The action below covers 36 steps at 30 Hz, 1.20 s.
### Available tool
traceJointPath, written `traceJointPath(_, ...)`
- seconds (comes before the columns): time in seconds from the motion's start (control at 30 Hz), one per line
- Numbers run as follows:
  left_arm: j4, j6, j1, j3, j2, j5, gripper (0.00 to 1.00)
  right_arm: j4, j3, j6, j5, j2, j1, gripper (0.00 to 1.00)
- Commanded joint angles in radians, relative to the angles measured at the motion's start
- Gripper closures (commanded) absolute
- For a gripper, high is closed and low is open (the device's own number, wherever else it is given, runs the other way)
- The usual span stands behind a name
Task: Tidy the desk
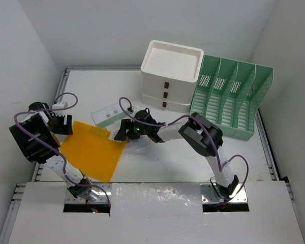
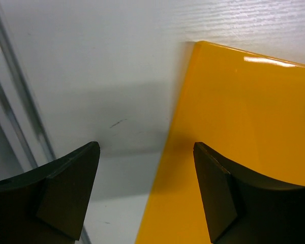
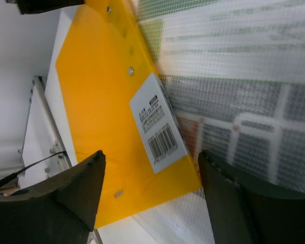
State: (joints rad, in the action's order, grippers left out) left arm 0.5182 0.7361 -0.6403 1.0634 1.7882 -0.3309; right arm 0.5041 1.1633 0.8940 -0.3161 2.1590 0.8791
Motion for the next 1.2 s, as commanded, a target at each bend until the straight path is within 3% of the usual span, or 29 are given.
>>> traceJointPath(0.0, -0.012, 0.035, 0.005, -0.031, -0.003, -0.059, 0.27, 0.014, 0.05, 0.013, -0.058, 0.074, 0.029, 0.31)
traceJointPath(0.3, -0.009, 0.088, 0.005, -0.08, -0.003, -0.083, 0.28, 0.045, 0.105, 0.011, -0.126, 0.122, 0.029, 0.62)
traceJointPath(0.53, -0.004, 0.098, 0.004, -0.091, -0.009, -0.091, 0.28, 0.056, 0.105, -0.029, -0.255, 0.133, 0.037, 0.74)
traceJointPath(0.6, -0.001, 0.1, 0.004, -0.094, -0.016, -0.089, 0.28, 0.054, 0.085, -0.041, -0.259, 0.128, 0.038, 0.82)
traceJointPath(0.67, 0.026, 0.129, 0.005, -0.092, -0.047, -0.12, 0.29, 0.039, 0.084, -0.072, -0.259, 0.124, 0.038, 1.0)
traceJointPath(0.8, 0.146, 0.315, 0.007, -0.059, -0.163, -0.239, 0.28, -0.042, 0.102, -0.189, -0.247, 0.085, 0.043, 1.0)
traceJointPath(0.87, 0.29, 0.434, 0.013, -0.023, -0.232, -0.341, 0.26, -0.116, 0.111, -0.271, -0.221, 0.032, 0.049, 1.0)
traceJointPath(1.0, 0.595, 0.91, 0.106, 0.052, -0.314, -0.453, 0.19, -0.194, 0.107, -0.532, -0.192, -0.079, 0.08, 1.0)
traceJointPath(1.17, 0.615, 1.018, 0.275, 0.038, -0.408, -0.448, 0.13, -0.223, 0.069, -0.673, -0.205, -0.18, 0.093, 1.0)
